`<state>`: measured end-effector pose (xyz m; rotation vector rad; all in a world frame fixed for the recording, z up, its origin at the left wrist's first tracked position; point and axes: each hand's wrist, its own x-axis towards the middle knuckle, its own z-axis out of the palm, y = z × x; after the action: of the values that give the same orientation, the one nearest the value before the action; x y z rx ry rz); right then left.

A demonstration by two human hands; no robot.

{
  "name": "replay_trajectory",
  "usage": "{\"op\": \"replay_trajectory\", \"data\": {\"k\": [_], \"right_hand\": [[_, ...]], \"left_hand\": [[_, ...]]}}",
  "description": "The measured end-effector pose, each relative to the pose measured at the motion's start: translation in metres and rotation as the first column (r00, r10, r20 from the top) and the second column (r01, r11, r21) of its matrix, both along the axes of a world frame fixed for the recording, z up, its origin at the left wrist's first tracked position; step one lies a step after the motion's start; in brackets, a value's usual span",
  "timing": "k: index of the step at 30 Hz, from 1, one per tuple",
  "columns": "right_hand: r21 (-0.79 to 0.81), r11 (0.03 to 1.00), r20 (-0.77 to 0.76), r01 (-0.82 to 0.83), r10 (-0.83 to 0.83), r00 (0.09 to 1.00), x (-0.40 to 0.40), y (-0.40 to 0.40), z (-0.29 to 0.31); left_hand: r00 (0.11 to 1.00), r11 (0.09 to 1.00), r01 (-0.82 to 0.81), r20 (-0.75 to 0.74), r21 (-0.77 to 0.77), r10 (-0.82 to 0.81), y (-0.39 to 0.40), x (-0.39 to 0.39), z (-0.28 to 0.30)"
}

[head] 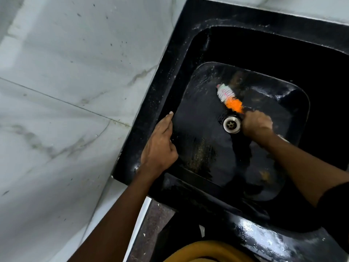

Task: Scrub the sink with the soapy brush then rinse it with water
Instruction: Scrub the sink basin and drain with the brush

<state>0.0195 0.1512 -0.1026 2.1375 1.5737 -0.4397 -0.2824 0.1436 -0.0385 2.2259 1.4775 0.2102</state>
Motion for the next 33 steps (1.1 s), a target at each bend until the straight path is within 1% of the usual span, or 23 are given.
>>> {"op": "replay_trajectory", "data": {"k": [1, 2, 4, 5, 6, 7, 8, 9, 10, 11, 12, 13, 14, 16, 18, 19, 20, 22, 24, 25, 26, 30, 33], "right_hand": [[0.014, 1.0, -0.049, -0.005, 0.006, 0.999, -0.009, -0.001, -0.003], [-0.009, 0.997, -0.121, -0.079, 0.077, 0.99, -0.028, -0.006, -0.005], [-0.127, 0.939, -0.302, -0.319, 0.27, 0.914, -0.072, -0.041, -0.001], [-0.133, 0.906, -0.345, -0.403, 0.339, 0.875, -0.079, -0.046, -0.001], [-0.097, 0.913, -0.347, -0.397, 0.342, 0.873, -0.072, -0.04, -0.006], [-0.049, 0.955, -0.318, -0.294, 0.264, 0.911, -0.06, -0.027, -0.009], [-0.01, 0.993, -0.281, -0.119, 0.111, 0.953, -0.046, -0.011, -0.013], [0.013, 0.996, -0.243, 0.091, -0.085, 0.966, -0.028, 0.007, -0.013], [0.044, 0.96, -0.213, 0.276, -0.261, 0.942, -0.009, 0.021, -0.013], [0.06, 0.913, -0.177, 0.404, -0.388, 0.904, 0.007, 0.032, -0.013], [0.059, 0.888, -0.14, 0.457, -0.445, 0.884, 0.017, 0.04, -0.016], [0.08, 0.892, -0.128, 0.445, -0.433, 0.892, 0.014, 0.048, -0.018], [0.111, 0.917, -0.145, 0.382, -0.365, 0.92, 0.001, 0.054, -0.016], [0.098, 0.97, -0.262, 0.222, -0.19, 0.946, -0.034, 0.058, -0.013], [0.097, 0.981, -0.345, 0.165, -0.123, 0.931, -0.053, 0.058, -0.013], [0.092, 0.968, -0.339, 0.233, -0.189, 0.922, -0.046, 0.061, -0.014], [0.078, 0.928, -0.332, 0.364, -0.32, 0.887, -0.034, 0.064, -0.013], [0.068, 0.775, -0.301, 0.629, -0.585, 0.753, -0.003, 0.059, -0.019], [0.038, 0.68, -0.275, 0.733, -0.698, 0.661, 0.009, 0.049, -0.022], [0.039, 0.679, -0.282, 0.733, -0.697, 0.66, 0.004, 0.048, -0.024], [0.056, 0.708, -0.293, 0.704, -0.663, 0.689, -0.006, 0.051, -0.026], [0.058, 0.867, -0.362, 0.495, -0.444, 0.82, -0.057, 0.09, -0.03], [0.05, 0.868, -0.365, 0.494, -0.444, 0.818, -0.053, 0.106, -0.029]], "left_hand": [[1.0, 1.0, -0.002, -0.004, -0.004, 0.002, 0.0, 0.001, 0.0], [1.0, 1.0, -0.001, -0.005, -0.01, 0.001, 0.0, 0.001, 0.001], [1.0, 1.0, 0.002, 0.0, -0.018, -0.002, 0.0, 0.001, -0.001], [1.0, 1.0, 0.003, -0.001, -0.018, -0.003, 0.0, 0.0, -0.002], [1.0, 1.0, 0.006, -0.005, -0.016, -0.006, 0.0, 0.0, -0.003], [1.0, 1.0, 0.011, -0.013, -0.013, -0.012, 0.001, -0.001, -0.004], [1.0, 1.0, 0.013, -0.023, -0.008, -0.013, 0.001, -0.001, -0.005], [0.999, 1.0, 0.016, -0.035, -0.005, -0.016, 0.001, -0.001, -0.006], [0.998, 1.0, 0.028, -0.053, -0.006, -0.028, 0.001, 0.0, -0.006], [0.996, 0.999, 0.048, -0.08, -0.008, -0.048, 0.003, 0.001, -0.007], [0.992, 0.998, 0.07, -0.107, -0.004, -0.07, 0.004, 0.002, -0.006], [0.988, 0.996, 0.093, -0.127, 0.011, -0.091, 0.007, 0.003, -0.007], [0.986, 0.994, 0.109, -0.132, 0.031, -0.104, 0.012, 0.006, -0.008], [0.986, 0.989, 0.127, -0.114, 0.072, -0.118, 0.026, 0.017, -0.005], [0.989, 0.984, 0.134, -0.086, 0.118, -0.124, 0.048, 0.032, 0.001], [0.988, 0.98, 0.143, -0.078, 0.14, -0.133, 0.062, 0.042, 0.005], [0.986, 0.975, 0.157, -0.075, 0.156, -0.147, 0.075, 0.051, 0.008], [0.983, 0.971, 0.176, -0.074, 0.164, -0.166, 0.099, 0.069, 0.01], [0.979, 0.967, 0.194, -0.091, 0.166, -0.181, 0.119, 0.081, 0.01], [0.978, 0.967, 0.2, -0.101, 0.161, -0.185, 0.127, 0.084, 0.01], [0.976, 0.966, 0.206, -0.107, 0.158, -0.191, 0.135, 0.087, 0.009], [0.951, 0.948, 0.286, -0.161, 0.136, -0.264, 0.156, 0.09, 0.006], [0.927, 0.931, 0.339, -0.216, 0.138, -0.305, 0.161, 0.088, 0.0]]}}
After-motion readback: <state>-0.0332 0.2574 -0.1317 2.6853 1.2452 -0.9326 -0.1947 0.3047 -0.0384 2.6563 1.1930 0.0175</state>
